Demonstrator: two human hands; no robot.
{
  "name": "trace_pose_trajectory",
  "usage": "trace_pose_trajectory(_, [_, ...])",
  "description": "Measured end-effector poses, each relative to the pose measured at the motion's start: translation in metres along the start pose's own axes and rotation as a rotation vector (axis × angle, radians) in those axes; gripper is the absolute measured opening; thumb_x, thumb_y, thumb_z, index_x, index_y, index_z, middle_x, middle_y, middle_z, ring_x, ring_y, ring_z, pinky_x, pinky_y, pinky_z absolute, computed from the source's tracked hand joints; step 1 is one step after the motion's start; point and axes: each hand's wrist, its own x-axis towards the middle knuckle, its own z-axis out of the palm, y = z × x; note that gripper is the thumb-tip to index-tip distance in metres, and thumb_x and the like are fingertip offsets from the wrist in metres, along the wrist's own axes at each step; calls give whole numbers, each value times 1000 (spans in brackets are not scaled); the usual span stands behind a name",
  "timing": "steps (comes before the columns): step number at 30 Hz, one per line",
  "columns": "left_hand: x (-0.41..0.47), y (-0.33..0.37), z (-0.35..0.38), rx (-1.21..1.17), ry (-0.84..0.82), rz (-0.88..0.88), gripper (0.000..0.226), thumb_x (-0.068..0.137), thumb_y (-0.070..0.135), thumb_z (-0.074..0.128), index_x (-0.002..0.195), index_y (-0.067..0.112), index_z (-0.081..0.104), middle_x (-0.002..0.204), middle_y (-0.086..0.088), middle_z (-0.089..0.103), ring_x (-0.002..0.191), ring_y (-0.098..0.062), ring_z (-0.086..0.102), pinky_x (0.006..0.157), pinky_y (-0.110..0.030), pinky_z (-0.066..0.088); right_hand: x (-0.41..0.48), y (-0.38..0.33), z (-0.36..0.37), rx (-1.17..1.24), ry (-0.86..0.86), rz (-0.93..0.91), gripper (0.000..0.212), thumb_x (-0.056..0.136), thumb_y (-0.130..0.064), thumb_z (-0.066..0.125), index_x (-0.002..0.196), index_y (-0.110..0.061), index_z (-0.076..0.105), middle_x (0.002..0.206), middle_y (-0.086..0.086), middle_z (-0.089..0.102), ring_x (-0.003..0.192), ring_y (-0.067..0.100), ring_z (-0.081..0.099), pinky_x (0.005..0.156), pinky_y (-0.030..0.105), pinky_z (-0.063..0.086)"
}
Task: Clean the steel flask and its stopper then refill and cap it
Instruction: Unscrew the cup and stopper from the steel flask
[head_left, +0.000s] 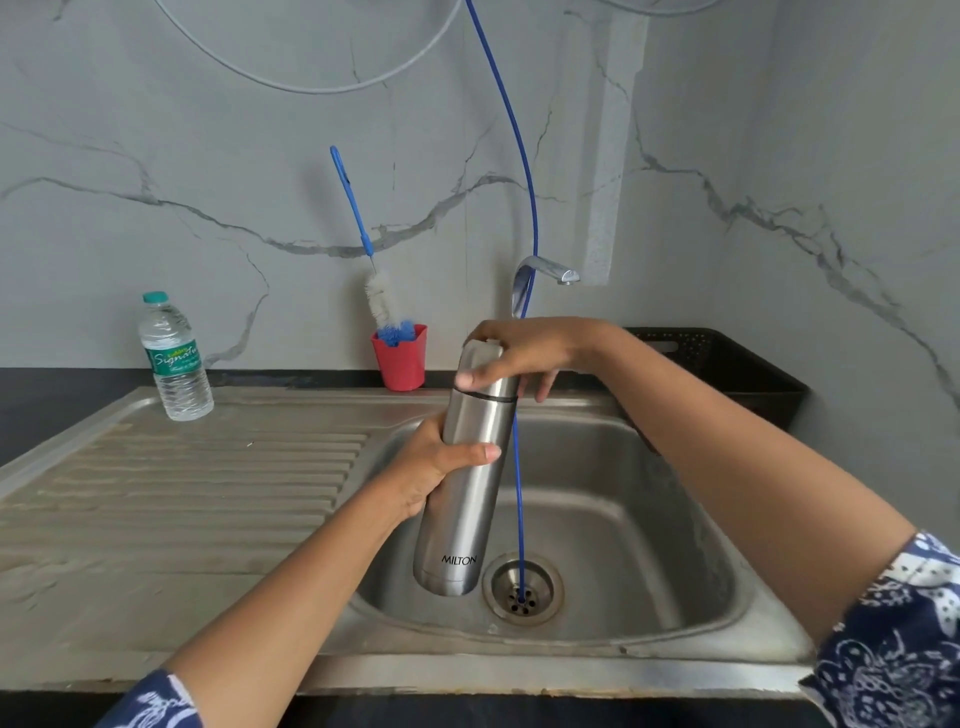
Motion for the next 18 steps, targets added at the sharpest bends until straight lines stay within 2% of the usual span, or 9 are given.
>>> trace_pose_trajectory(3, [-2, 3, 3, -36, 26, 2, 74, 40, 41, 80, 108, 26, 56, 92, 4, 72, 87, -13, 68, 66, -24, 53, 2, -8, 8, 42, 62, 8, 90, 68, -48, 80, 141, -22, 33, 120, 4, 50, 87, 24, 68, 74, 36, 60])
trace_pose_trajectory(5, [-1, 4, 4, -73, 33, 10, 74, 41, 40, 81, 109, 21, 58, 88, 3, 73, 85, -15, 69, 71, -29, 55, 1, -11, 6, 95, 109, -11, 82, 66, -42, 84, 133, -19, 42, 120, 3, 49, 96, 25, 63, 73, 37, 60])
trace_pose_trajectory(7, [1, 4, 5, -103, 42, 19, 78, 45, 38, 82, 116, 16, 58, 97, -4, 73, 92, -22, 70, 79, -36, 57, 0, -13, 3, 108, 172, -26, 69, 66, -39, 85, 121, -17, 50, 114, 2, 52, 99, 22, 59, 71, 38, 61])
trace_pose_trajectory(9, [2, -1, 4, -93, 7, 28, 84, 49, 37, 84, 124, 14, 54, 110, -10, 70, 103, -28, 67, 89, -43, 54, 0, -14, -1, 96, 220, -20, 65, 65, -38, 85, 117, -16, 52, 107, 1, 53, 95, 21, 59, 70, 39, 61])
trace_pose_trajectory(10, [1, -5, 5, -69, -10, 26, 86, 47, 37, 85, 125, 18, 53, 110, -7, 70, 104, -25, 66, 90, -41, 54, 0, -14, -2, 88, 241, -12, 66, 64, -39, 85, 117, -16, 53, 106, 1, 53, 93, 22, 60, 69, 39, 61])
trace_pose_trajectory(12, [-3, -12, 6, -6, -12, 28, 89, 41, 38, 88, 121, 27, 53, 107, 1, 71, 101, -17, 67, 87, -34, 54, 0, -11, -7, 82, 272, 10, 69, 64, -40, 85, 118, -16, 51, 109, 3, 54, 92, 23, 61, 69, 38, 61])
trace_pose_trajectory(15, [-4, -18, 10, 7, 66, 61, 87, 39, 36, 87, 119, 28, 53, 106, -1, 71, 98, -17, 68, 80, -29, 54, -4, -10, -14, 91, 204, 29, 72, 67, -45, 82, 124, -16, 47, 118, 6, 53, 96, 25, 62, 71, 38, 61])
trace_pose_trajectory(18, [-3, -19, 13, -19, 93, 75, 86, 37, 34, 87, 117, 24, 55, 103, -3, 71, 95, -20, 68, 78, -30, 54, -8, -19, -23, -78, 132, 114, 79, 73, -71, 61, 127, -15, 45, 117, 4, 54, 89, 21, 64, 66, 34, 58])
